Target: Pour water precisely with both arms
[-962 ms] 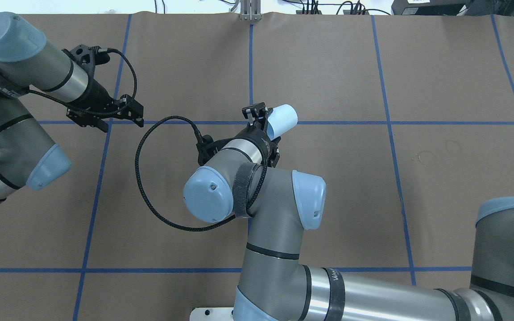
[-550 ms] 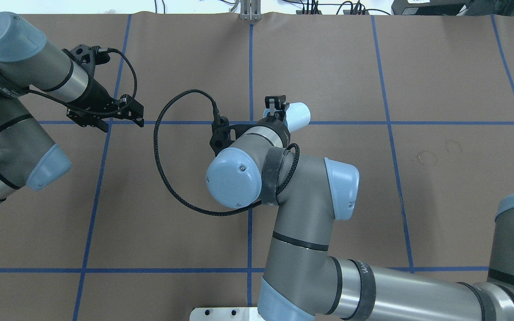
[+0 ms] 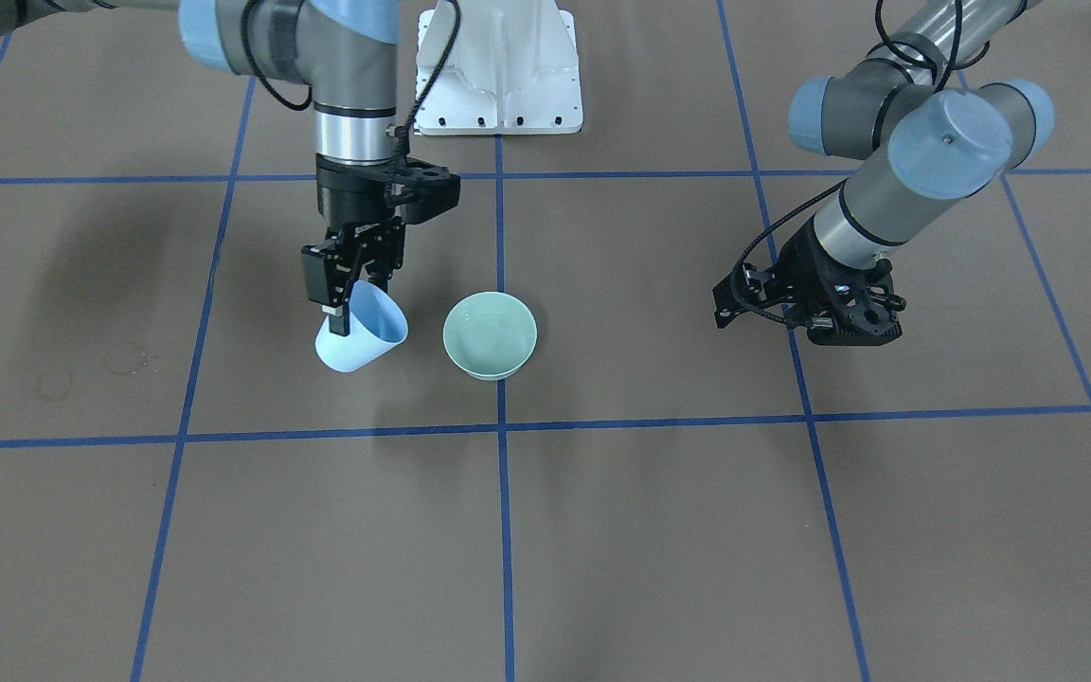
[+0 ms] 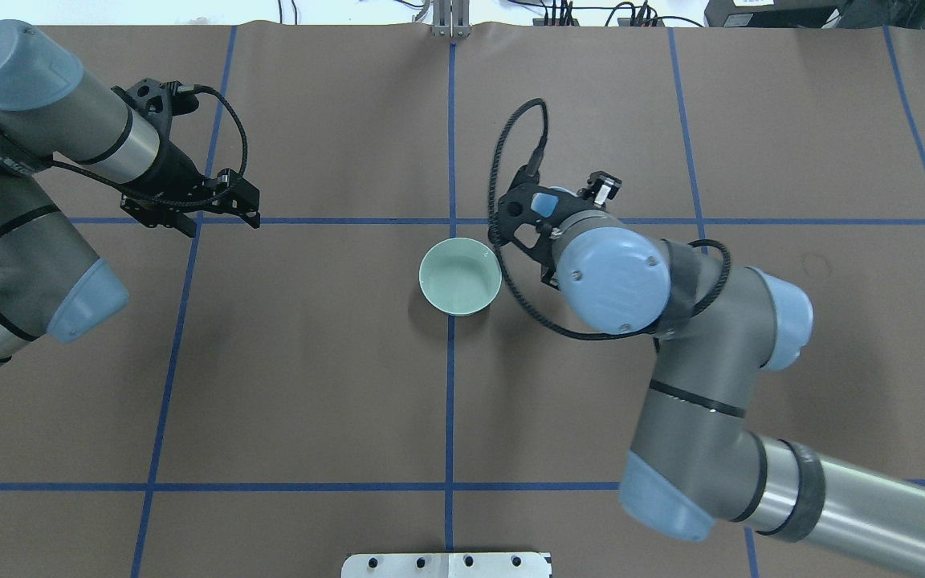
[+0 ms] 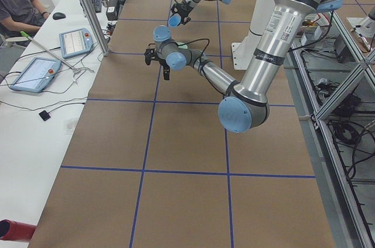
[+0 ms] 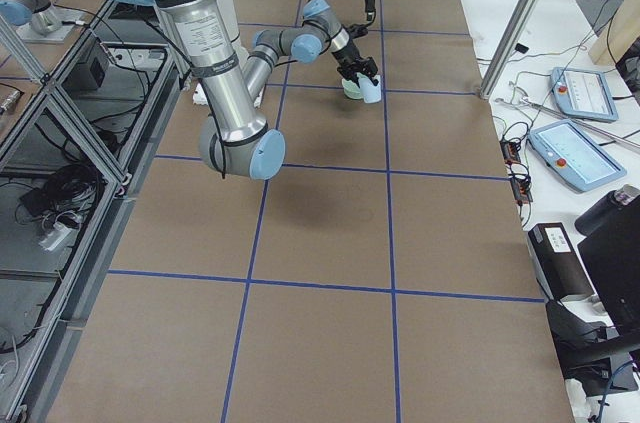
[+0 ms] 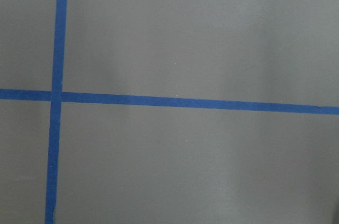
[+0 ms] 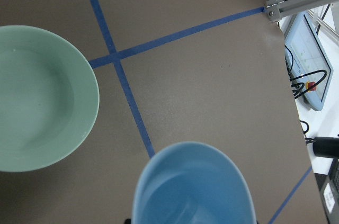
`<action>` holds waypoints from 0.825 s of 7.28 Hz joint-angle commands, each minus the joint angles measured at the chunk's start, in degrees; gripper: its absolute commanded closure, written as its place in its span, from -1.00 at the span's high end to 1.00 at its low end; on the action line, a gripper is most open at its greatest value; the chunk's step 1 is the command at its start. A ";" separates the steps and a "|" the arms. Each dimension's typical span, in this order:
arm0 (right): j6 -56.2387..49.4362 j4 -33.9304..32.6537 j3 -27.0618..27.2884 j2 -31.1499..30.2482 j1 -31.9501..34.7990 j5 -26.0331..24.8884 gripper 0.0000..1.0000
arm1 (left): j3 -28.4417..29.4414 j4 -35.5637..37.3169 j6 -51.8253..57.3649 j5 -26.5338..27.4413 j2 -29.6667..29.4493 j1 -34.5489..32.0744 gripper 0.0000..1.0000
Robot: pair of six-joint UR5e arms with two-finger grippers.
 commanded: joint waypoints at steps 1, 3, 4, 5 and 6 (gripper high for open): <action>9.48 4.02 5.28 -7.14 7.18 11.78 -1.00 | -0.38 0.09 -0.34 0.00 -0.06 0.00 0.98; 12.45 12.41 7.07 -15.12 12.37 18.92 -1.00 | -0.73 0.09 -0.43 0.00 0.03 0.00 0.98; 12.45 19.95 6.55 -21.17 14.31 19.65 -1.00 | -0.82 0.09 -0.51 0.09 -0.06 0.00 0.98; 12.54 28.29 4.10 -25.76 16.94 21.92 -1.00 | -1.00 0.09 -0.60 0.09 -0.06 0.00 0.98; 12.36 33.51 1.38 -27.28 19.23 24.21 -1.00 | -1.00 0.09 -0.60 0.09 -0.06 0.00 0.98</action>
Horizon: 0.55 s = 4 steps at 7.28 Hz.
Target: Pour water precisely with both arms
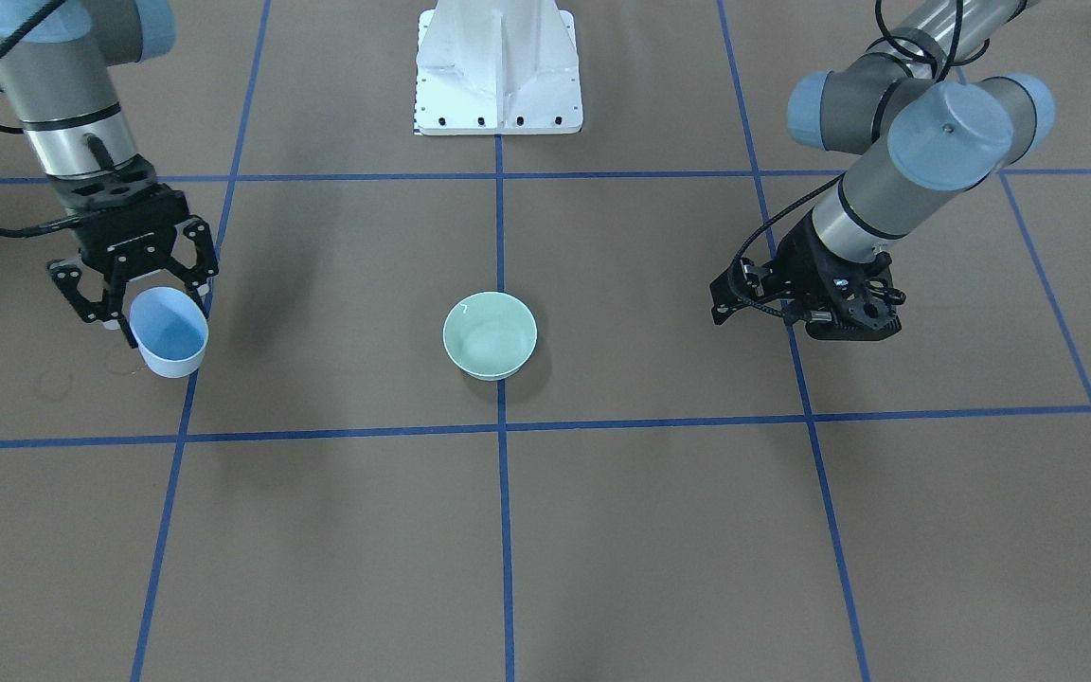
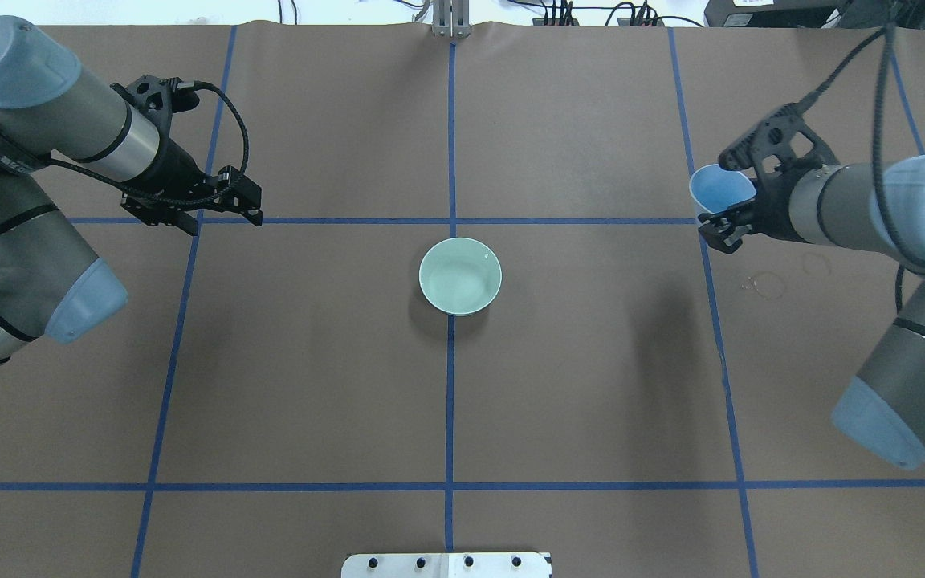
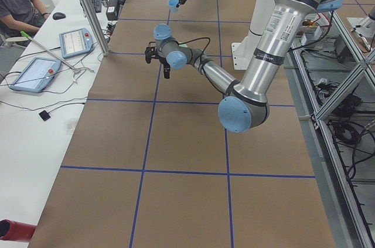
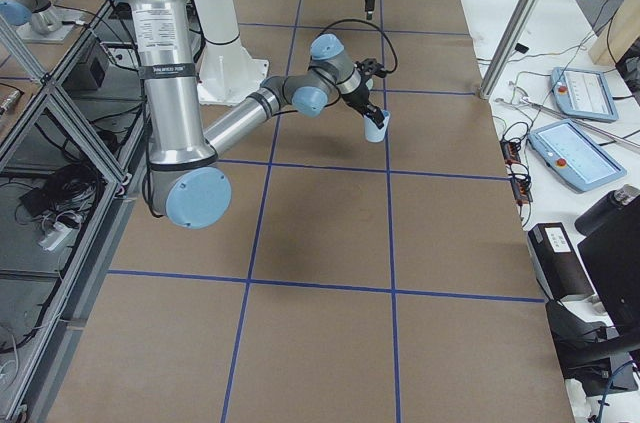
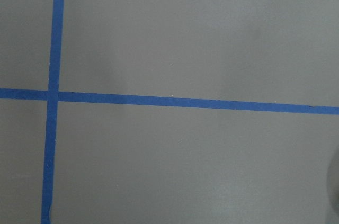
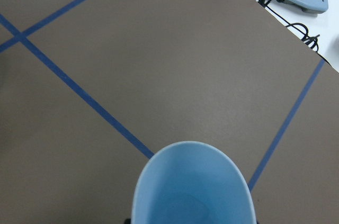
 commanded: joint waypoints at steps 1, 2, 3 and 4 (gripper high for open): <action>-0.20 8.45 -3.62 -4.88 5.02 4.98 -1.00 | -0.25 0.00 -0.04 0.01 -0.02 0.00 0.98; -1.08 8.72 -5.37 -5.07 9.82 11.71 -1.00 | -0.43 0.09 -0.04 0.01 0.07 0.00 0.98; -2.48 12.29 -8.69 -5.07 15.09 18.65 -1.00 | -0.60 0.09 -0.04 0.01 0.07 -0.09 0.98; -2.32 18.07 -13.51 -4.98 16.88 20.72 -1.00 | -0.60 0.09 -0.13 0.01 0.07 0.00 0.98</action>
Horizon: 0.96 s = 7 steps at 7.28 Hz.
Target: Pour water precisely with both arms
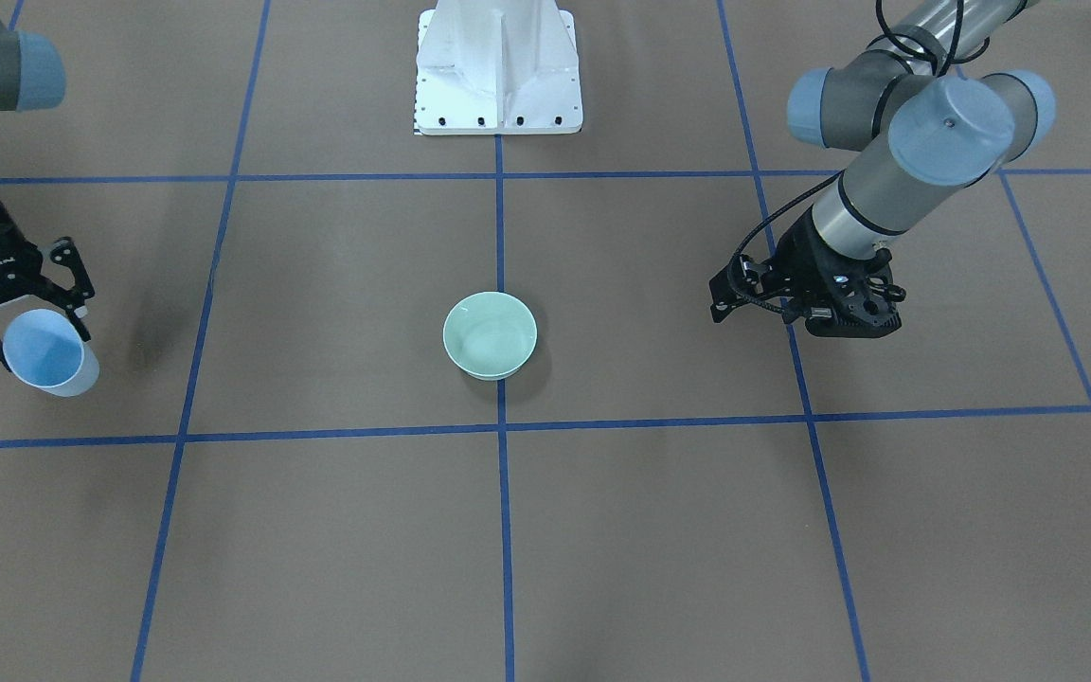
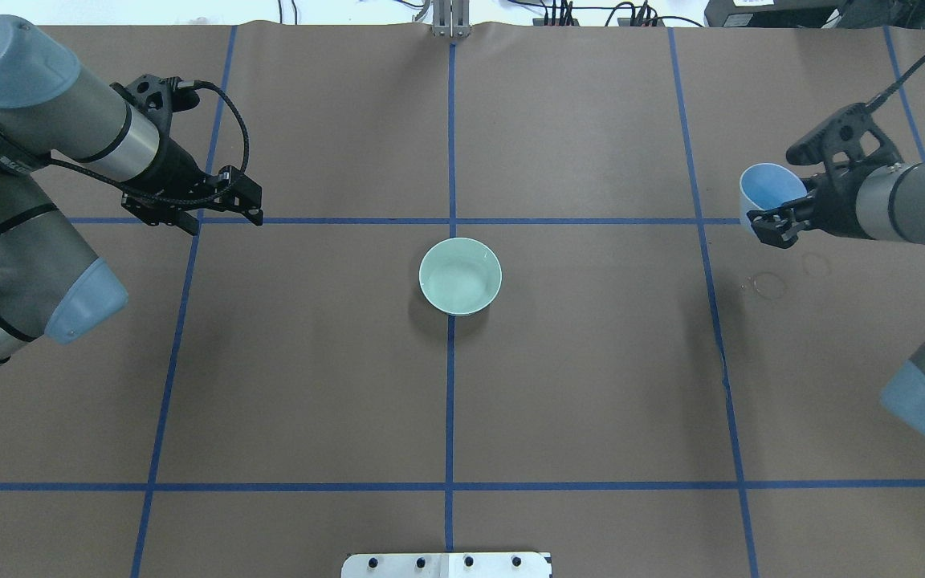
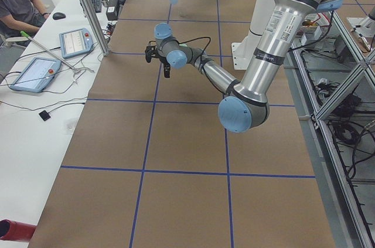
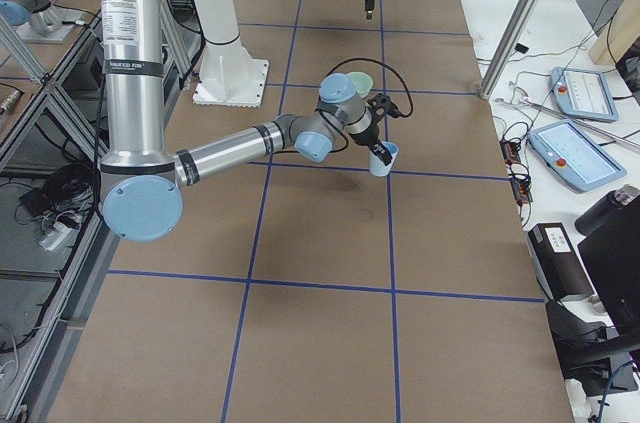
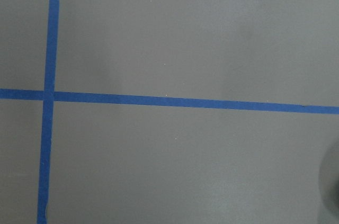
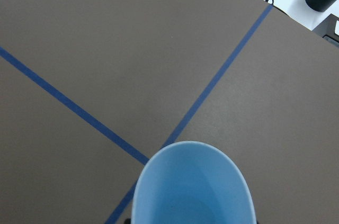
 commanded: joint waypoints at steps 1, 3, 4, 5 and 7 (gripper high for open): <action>-0.47 12.08 -9.99 -0.06 4.33 5.09 -1.00 | -0.09 0.01 -0.07 0.00 0.01 0.03 0.98; -0.21 15.22 -12.76 -0.06 4.77 6.06 -1.00 | -0.18 0.01 -0.15 0.00 0.01 -0.05 0.98; 0.14 15.48 -12.76 0.29 4.68 5.97 -1.00 | -0.61 0.01 -0.59 0.00 0.10 0.03 0.98; 0.05 15.48 -13.37 0.64 4.60 5.63 -1.00 | -0.62 0.01 -1.29 0.09 0.01 0.03 0.98; 1.20 15.48 -13.55 1.52 4.51 7.28 -1.00 | -0.62 0.01 -1.30 0.00 0.10 0.03 0.98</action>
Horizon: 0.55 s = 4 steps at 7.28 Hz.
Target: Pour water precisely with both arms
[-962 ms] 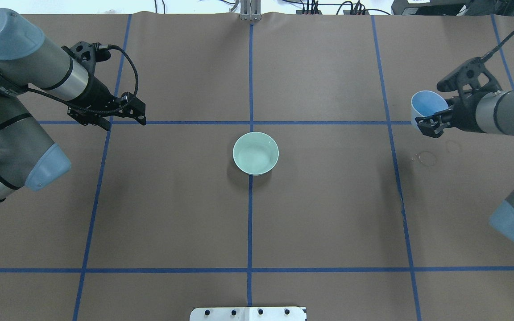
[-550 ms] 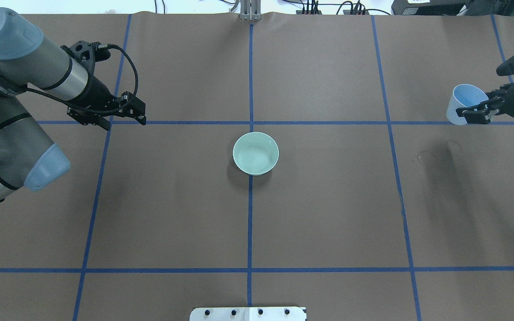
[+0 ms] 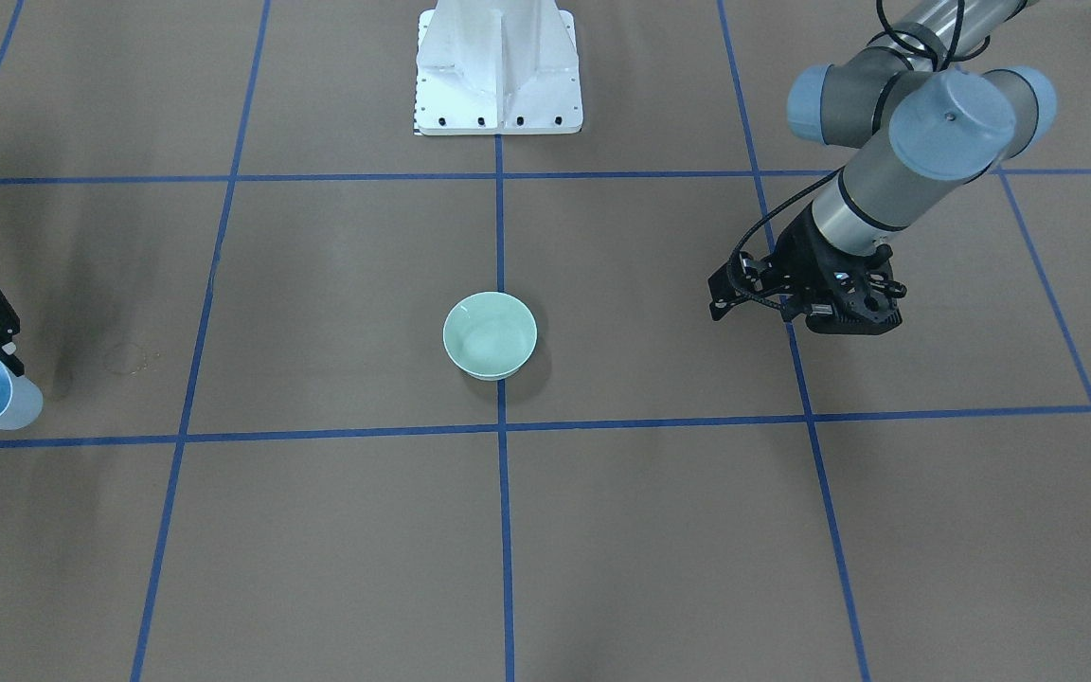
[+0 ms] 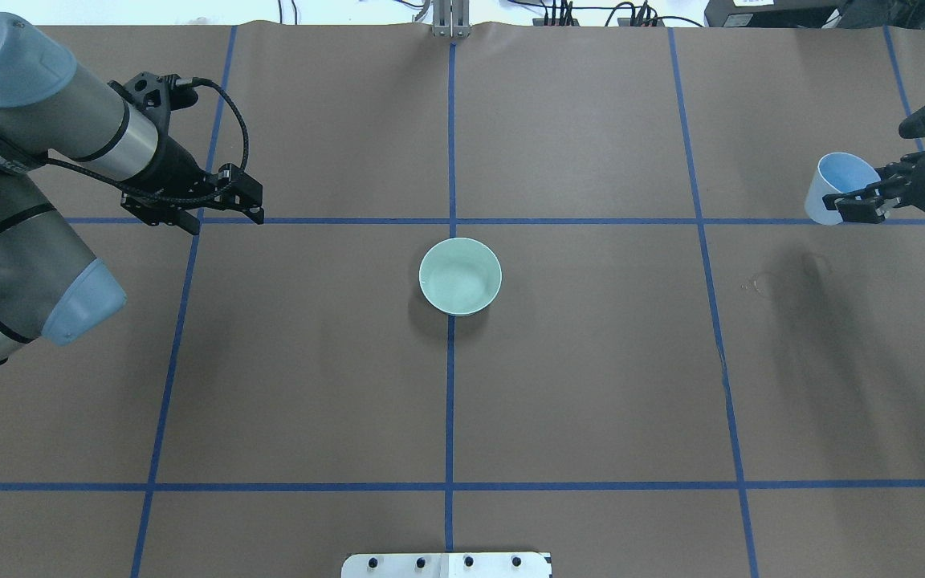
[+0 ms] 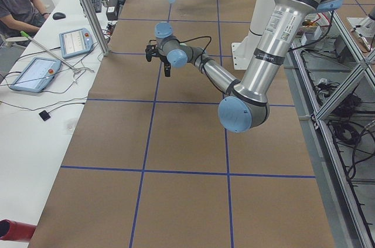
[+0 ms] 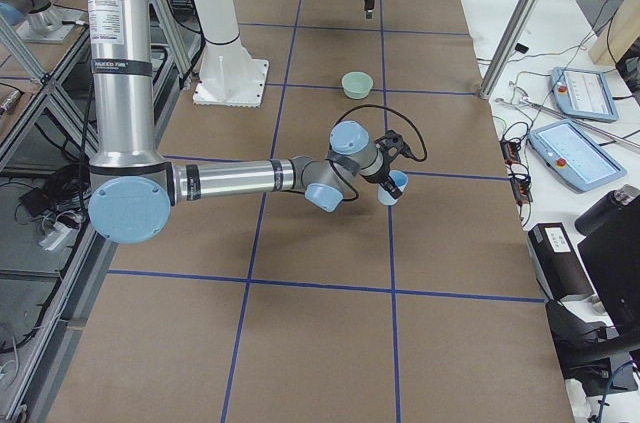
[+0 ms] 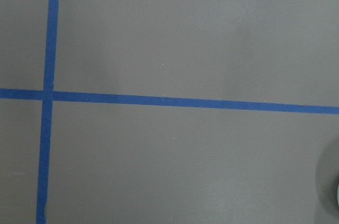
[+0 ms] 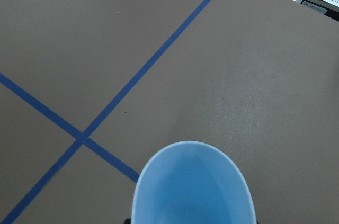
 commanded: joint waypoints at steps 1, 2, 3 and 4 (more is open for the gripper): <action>0.34 0.27 -1.80 1.55 -0.07 3.82 -1.00 | 0.05 0.00 -0.07 -0.02 0.06 0.01 0.98; 1.12 3.75 -2.33 0.69 -0.07 3.68 -1.00 | 0.05 0.00 -0.07 -0.02 0.06 0.01 0.98; 3.30 11.62 -5.04 -0.80 -0.07 2.72 -1.00 | 0.05 0.00 -0.07 -0.02 0.15 0.09 0.98; 6.89 20.40 -9.24 -1.16 -0.42 1.58 -1.00 | 0.05 0.00 -0.07 -0.02 0.15 0.09 0.98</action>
